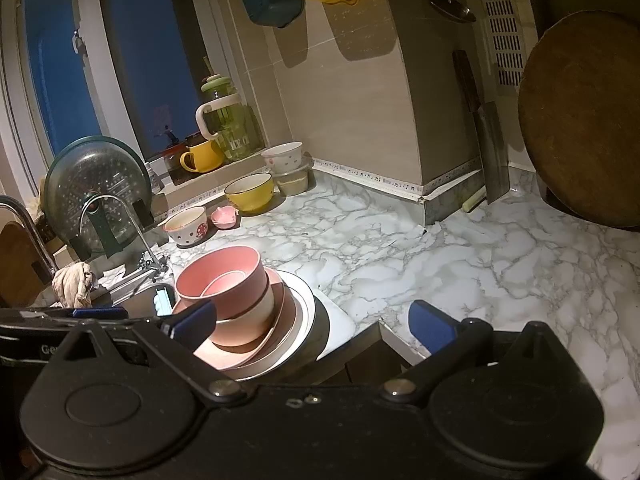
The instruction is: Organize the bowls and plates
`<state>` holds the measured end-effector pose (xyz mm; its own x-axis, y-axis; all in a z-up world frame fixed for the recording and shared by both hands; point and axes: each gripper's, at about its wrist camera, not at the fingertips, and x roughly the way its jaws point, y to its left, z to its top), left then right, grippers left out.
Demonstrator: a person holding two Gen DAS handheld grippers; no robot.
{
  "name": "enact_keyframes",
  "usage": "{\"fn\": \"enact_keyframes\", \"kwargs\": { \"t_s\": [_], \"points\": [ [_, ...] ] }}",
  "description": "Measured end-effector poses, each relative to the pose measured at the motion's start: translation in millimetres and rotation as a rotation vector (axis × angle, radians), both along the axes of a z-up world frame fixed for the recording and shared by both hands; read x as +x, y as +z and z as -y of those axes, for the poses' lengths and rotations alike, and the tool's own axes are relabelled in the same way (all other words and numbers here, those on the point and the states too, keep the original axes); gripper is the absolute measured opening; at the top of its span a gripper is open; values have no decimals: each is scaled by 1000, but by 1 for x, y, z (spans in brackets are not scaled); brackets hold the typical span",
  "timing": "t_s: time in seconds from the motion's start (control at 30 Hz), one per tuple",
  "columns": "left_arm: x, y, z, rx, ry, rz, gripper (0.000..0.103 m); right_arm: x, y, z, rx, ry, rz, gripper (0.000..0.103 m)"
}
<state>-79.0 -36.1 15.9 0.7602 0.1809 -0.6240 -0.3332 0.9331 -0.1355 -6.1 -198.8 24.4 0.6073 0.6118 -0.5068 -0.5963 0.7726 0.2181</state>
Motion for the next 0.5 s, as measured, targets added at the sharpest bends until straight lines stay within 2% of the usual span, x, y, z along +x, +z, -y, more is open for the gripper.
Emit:
{"fn": "enact_keyframes", "kwargs": {
  "t_s": [0.5],
  "points": [
    [-2, 0, 0, -1, 16, 6, 103, 2, -2, 5, 7, -25, -4, 103]
  ]
}}
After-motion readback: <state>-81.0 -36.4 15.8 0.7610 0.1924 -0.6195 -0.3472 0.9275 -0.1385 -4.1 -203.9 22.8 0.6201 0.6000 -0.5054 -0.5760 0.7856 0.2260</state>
